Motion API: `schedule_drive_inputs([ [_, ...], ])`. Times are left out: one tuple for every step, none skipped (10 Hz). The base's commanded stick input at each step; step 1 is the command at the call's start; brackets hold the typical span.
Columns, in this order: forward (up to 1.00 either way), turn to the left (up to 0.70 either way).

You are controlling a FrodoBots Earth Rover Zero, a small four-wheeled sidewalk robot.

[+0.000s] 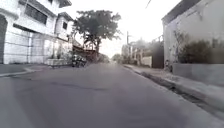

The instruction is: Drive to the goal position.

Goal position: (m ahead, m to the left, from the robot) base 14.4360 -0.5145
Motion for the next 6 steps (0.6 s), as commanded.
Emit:
schedule_drive_inputs([
  [1.00, 0.00],
  [1.00, 0.00],
  [1.00, 0.00],
  [1.00, 0.00],
  [1.00, 0.00],
  [1.00, 0.00],
])
